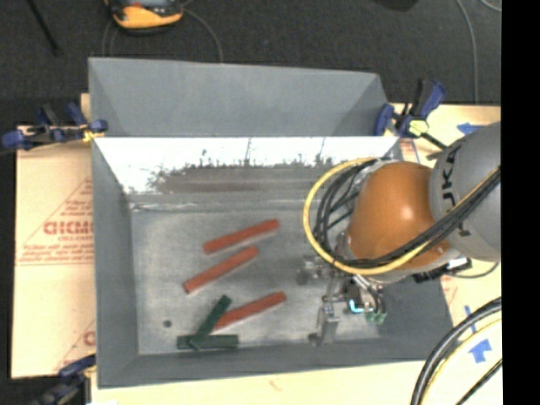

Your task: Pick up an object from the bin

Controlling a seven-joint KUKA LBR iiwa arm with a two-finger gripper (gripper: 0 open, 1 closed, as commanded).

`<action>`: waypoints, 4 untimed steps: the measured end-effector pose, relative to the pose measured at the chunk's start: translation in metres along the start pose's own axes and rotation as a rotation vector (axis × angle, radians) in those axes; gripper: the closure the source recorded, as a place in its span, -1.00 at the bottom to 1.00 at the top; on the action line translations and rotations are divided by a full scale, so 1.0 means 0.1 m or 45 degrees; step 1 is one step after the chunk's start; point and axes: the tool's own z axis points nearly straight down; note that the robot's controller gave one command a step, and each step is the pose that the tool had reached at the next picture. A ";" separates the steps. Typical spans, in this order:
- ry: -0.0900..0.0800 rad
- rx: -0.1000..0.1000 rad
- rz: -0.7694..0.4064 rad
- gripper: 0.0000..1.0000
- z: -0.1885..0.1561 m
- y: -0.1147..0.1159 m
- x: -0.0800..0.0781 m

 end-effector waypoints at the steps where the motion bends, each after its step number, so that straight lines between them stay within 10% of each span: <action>1: -0.010 0.001 -0.001 -1.00 -0.04 0.00 -0.02; 2: -0.016 0.001 -0.122 -1.00 0.58 0.65 -0.13; 4: -0.015 0.001 -0.100 -1.00 0.36 0.93 -0.11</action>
Offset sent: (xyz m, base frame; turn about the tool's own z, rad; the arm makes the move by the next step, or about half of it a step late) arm 0.0121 0.0758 -0.0679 -0.1093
